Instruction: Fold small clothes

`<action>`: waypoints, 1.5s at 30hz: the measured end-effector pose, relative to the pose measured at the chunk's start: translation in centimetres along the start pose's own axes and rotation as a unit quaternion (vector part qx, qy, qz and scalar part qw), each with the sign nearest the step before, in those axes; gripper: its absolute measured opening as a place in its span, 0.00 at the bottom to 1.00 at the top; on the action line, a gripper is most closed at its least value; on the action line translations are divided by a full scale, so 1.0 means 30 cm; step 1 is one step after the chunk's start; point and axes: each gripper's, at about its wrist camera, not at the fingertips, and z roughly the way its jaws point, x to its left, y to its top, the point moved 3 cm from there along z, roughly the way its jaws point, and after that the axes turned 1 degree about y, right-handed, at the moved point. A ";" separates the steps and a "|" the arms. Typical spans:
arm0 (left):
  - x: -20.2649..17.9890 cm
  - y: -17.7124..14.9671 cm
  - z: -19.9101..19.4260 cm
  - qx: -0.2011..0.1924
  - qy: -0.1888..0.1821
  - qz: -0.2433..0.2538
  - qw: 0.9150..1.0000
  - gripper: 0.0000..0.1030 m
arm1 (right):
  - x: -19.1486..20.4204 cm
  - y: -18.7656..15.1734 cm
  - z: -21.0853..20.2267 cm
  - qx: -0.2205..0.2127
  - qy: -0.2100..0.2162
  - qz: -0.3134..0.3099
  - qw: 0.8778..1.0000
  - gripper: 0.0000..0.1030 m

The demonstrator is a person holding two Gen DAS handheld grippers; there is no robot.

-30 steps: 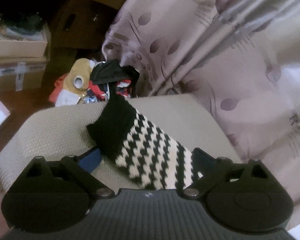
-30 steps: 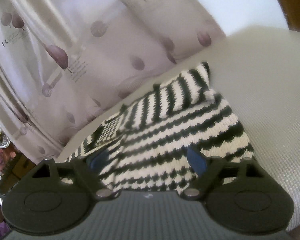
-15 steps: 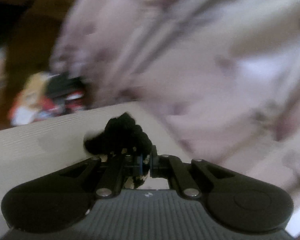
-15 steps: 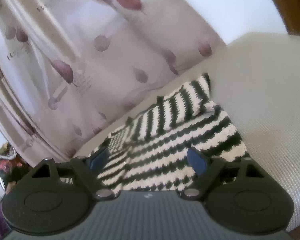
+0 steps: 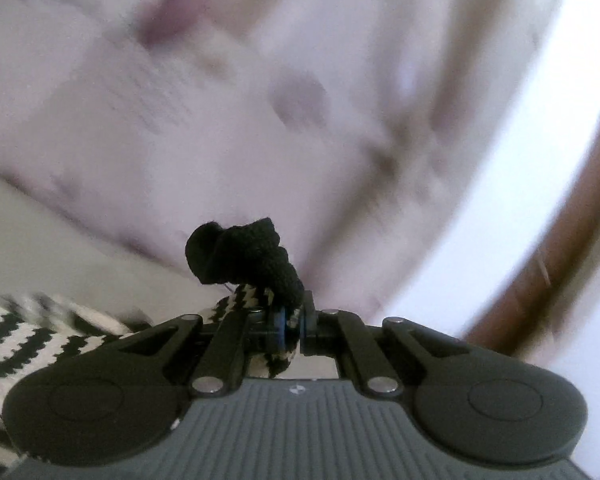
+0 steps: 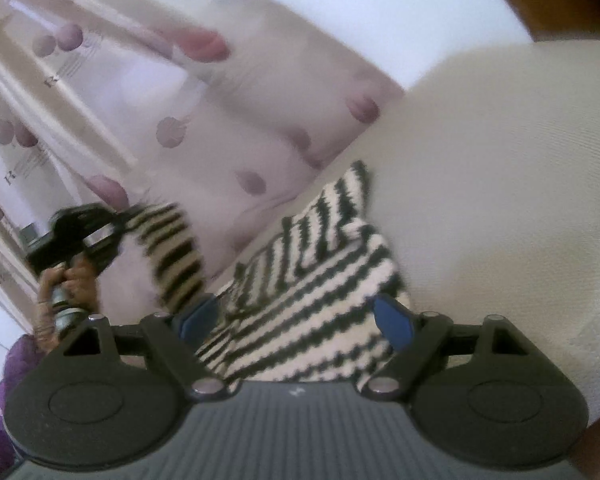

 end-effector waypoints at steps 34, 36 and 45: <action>0.216 -0.473 -0.271 0.097 0.057 0.102 0.988 0.98 | -0.074 -0.061 -0.100 0.033 -0.038 -0.053 0.997 0.84; 0.284 -0.499 -0.363 0.096 0.089 0.114 0.985 0.98 | -0.059 -0.083 -0.116 0.034 -0.051 -0.076 0.995 0.84; 0.461 -0.541 -0.514 0.021 0.168 0.115 0.979 0.98 | 0.117 0.214 0.219 0.037 -0.057 -0.189 0.980 0.58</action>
